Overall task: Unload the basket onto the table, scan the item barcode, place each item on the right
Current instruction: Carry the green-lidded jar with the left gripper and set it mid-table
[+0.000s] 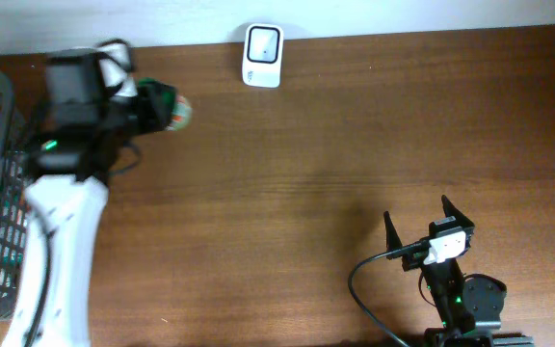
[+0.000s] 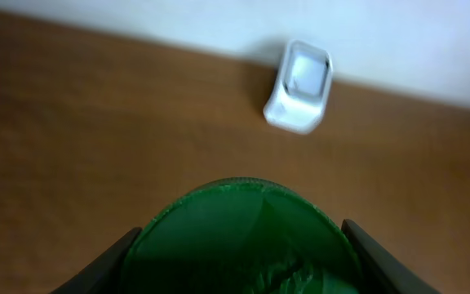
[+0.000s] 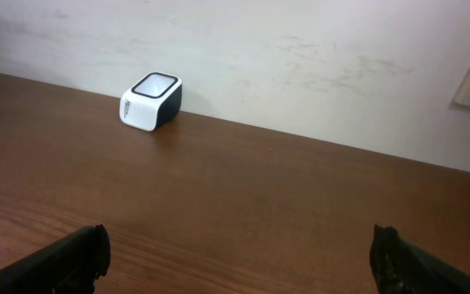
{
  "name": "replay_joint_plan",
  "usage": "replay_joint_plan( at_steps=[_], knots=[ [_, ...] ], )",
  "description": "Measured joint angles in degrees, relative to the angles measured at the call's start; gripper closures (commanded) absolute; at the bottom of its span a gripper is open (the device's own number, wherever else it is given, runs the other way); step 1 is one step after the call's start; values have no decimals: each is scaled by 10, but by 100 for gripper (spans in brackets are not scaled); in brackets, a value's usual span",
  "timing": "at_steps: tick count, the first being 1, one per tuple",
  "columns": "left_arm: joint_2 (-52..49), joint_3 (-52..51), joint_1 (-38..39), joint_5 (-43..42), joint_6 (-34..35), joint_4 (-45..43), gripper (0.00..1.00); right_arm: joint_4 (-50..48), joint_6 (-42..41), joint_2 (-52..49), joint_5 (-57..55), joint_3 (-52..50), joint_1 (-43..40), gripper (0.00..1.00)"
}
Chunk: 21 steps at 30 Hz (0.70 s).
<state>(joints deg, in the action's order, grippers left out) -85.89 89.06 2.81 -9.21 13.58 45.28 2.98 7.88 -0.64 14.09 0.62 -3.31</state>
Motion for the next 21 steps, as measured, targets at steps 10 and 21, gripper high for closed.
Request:
replay_joint_plan(
  at_steps=[10, 21],
  knots=[
    [-169, 0, 166, 75, 2, 2, 69, 0, 0, 0, 0, 0, 0, 2],
    [-278, 0, 214, 105, 11, -17, 73, 0, 0, 0, 0, 0, 0, 2]
  ],
)
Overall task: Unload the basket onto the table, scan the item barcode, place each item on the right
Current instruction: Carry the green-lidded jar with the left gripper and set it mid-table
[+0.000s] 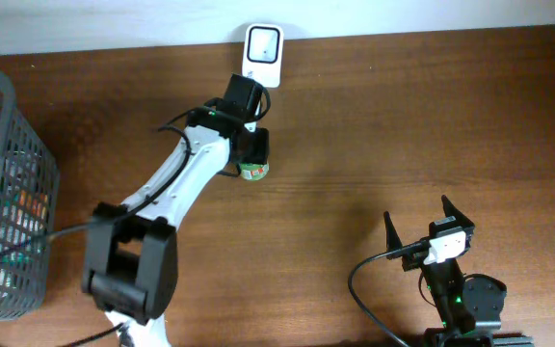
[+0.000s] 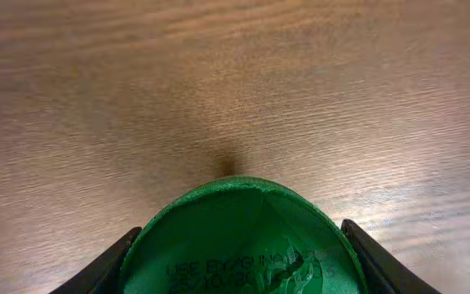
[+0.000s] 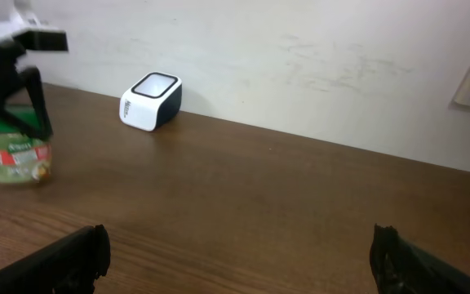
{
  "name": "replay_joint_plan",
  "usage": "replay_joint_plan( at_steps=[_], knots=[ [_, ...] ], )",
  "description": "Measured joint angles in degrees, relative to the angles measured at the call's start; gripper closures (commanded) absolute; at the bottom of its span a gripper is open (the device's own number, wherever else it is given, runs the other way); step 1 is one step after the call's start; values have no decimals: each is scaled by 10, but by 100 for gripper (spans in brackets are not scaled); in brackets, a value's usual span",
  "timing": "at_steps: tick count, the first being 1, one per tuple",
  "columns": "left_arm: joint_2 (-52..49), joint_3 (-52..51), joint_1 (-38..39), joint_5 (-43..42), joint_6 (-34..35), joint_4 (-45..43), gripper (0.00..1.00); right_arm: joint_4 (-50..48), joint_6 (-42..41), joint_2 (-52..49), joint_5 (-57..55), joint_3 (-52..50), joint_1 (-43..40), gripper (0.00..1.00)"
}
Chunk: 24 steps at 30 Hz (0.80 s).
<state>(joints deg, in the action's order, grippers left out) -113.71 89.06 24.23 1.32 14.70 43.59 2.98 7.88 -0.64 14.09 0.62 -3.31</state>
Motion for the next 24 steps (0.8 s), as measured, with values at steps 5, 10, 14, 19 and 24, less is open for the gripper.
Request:
replay_joint_plan(
  at_steps=[5, 10, 14, 19, 24],
  knots=[
    [-29, 0, 14, 3, 2, -18, 54, 0, 0, 0, 0, 0, 0, 2],
    [-29, 0, 22, 5, 4, -17, 32, 0, 0, 0, 0, 0, 0, 2],
    [-29, 0, 24, 2, 10, -12, 22, 0, 0, 0, 0, 0, 0, 2],
    [-29, 5, 24, 2, 10, -7, 21, 0, 0, 0, 0, 0, 0, 2],
    [-27, 97, 12, 0, 9, 75, 21, 0, 0, 0, 0, 0, 0, 2]
  ],
)
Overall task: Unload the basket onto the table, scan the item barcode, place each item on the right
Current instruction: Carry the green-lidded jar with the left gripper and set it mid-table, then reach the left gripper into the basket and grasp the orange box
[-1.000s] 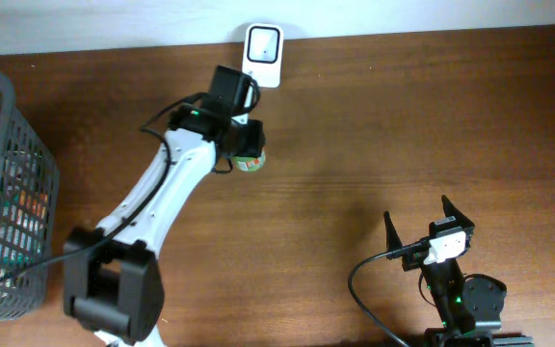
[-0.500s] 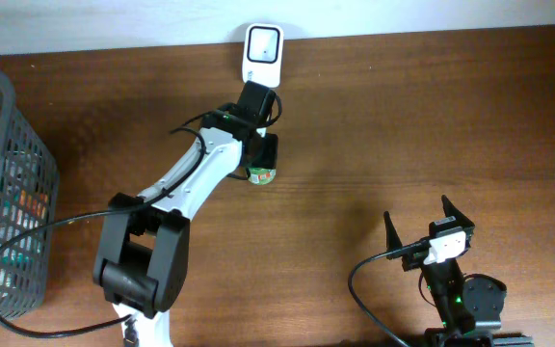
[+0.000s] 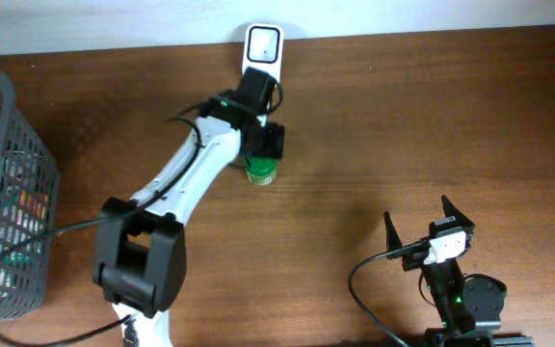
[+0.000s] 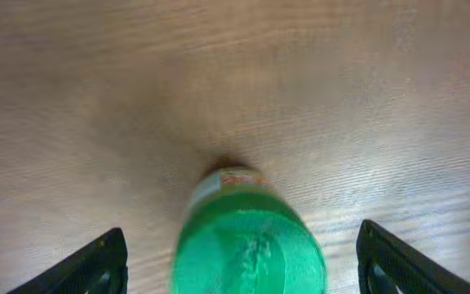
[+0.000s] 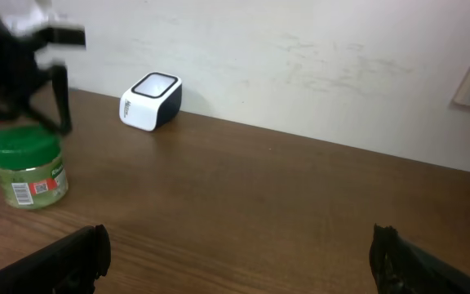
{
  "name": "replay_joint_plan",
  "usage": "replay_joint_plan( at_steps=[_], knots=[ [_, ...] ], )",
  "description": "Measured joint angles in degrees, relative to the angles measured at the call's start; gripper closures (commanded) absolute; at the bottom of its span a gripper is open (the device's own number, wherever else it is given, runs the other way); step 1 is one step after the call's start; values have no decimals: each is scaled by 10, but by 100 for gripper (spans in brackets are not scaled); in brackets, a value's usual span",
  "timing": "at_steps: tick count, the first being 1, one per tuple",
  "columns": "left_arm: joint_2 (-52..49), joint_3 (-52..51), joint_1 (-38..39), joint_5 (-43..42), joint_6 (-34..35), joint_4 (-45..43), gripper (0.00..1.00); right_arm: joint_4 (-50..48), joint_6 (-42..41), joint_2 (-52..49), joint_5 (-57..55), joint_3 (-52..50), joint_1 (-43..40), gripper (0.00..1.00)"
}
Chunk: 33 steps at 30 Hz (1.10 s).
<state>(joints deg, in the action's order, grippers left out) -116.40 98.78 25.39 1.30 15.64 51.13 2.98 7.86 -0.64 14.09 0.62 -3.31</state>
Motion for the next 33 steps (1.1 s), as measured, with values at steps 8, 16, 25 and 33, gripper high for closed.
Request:
replay_joint_plan(
  at_steps=[8, 16, 25, 33],
  knots=[
    [149, 165, -161, -1, -35, 105, 21, 0, 0, 0, 0, 0, 0, 1],
    [251, 174, -477, 0, -37, 128, 25, 0, 0, 0, 0, 0, 0, 2],
    [194, 139, -683, -32, -18, 134, 35, 0, 0, 0, 0, 0, 0, 2],
    [63, 110, -728, -85, -93, 150, 42, 0, 0, 0, 0, 0, 0, 2]
  ],
)
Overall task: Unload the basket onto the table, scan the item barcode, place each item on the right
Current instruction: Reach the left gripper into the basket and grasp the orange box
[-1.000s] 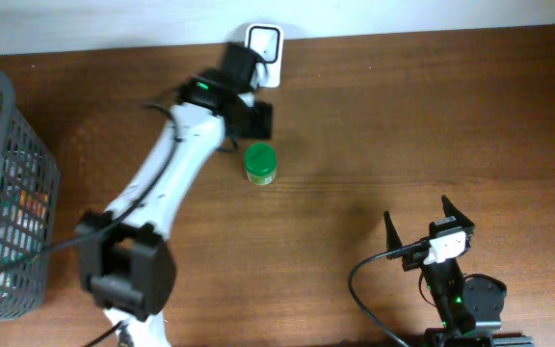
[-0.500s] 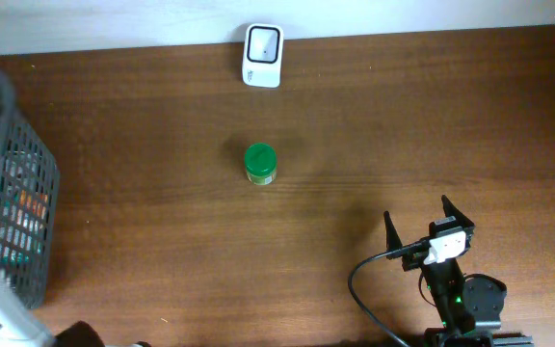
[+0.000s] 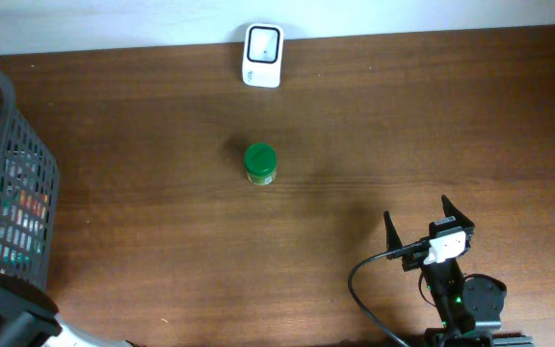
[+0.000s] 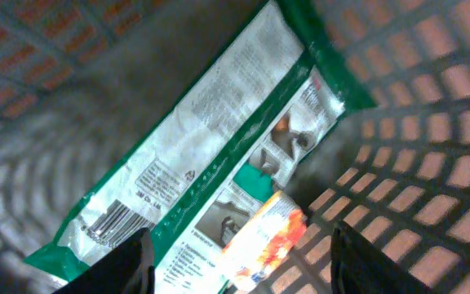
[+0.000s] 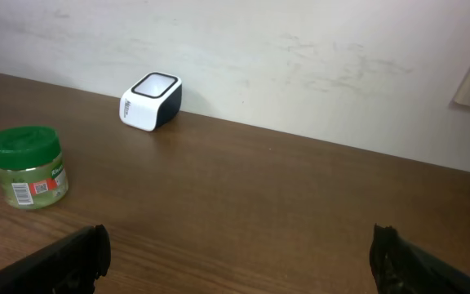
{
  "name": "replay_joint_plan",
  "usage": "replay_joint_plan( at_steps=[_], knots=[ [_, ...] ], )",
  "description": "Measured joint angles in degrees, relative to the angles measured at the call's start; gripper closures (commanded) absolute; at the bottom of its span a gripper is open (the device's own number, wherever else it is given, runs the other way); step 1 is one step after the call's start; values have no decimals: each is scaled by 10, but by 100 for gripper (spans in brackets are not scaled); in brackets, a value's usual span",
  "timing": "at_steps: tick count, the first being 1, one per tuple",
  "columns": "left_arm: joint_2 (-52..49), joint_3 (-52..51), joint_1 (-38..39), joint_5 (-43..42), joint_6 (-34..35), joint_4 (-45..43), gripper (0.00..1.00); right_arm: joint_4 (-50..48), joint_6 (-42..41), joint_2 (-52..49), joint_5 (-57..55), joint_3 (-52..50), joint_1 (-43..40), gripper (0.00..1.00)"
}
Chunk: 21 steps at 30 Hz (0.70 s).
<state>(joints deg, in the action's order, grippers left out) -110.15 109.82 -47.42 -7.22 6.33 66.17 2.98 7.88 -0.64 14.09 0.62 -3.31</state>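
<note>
A small jar with a green lid (image 3: 260, 163) stands upright on the brown table, alone, a little in front of the white barcode scanner (image 3: 262, 42). The right wrist view shows the jar (image 5: 28, 167), its label with a barcode facing the camera, and the scanner (image 5: 150, 101) by the wall. My left gripper (image 4: 239, 265) is open inside the grey basket, over a green-and-white packet (image 4: 210, 155) and an orange packet (image 4: 259, 237). My right gripper (image 5: 239, 261) is open and empty, low over the table at the front right (image 3: 418, 214).
The grey mesh basket (image 3: 17, 164) stands at the table's left edge with several packets inside. A piece of the left arm (image 3: 8, 323) shows at the lower left corner. The white wall runs along the table's far edge.
My left gripper was open just above the jar in front of the scanner. Now it is open inside the basket, far left. The jar stays where it stood. The right arm has not moved.
My left gripper held the green-lidded jar at the far left near the basket. Then it held it on the table in front of the scanner. Then it stood open over the jar. Now it is in the basket over the packets.
</note>
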Motion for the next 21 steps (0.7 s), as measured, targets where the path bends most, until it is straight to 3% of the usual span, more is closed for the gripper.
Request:
replay_joint_plan(
  at_steps=[8, 15, 21],
  knots=[
    [-74, -21, -6, -34, -84, 17, 43, 0, 0, 0, 0, 0, 0, 2],
    [-108, -63, -6, -119, -188, 5, 43, 0, 0, 0, 0, 0, 0, 2],
    [-109, -67, -6, -140, -211, -1, 50, 0, 0, 0, 0, 0, 0, 2]
  ],
)
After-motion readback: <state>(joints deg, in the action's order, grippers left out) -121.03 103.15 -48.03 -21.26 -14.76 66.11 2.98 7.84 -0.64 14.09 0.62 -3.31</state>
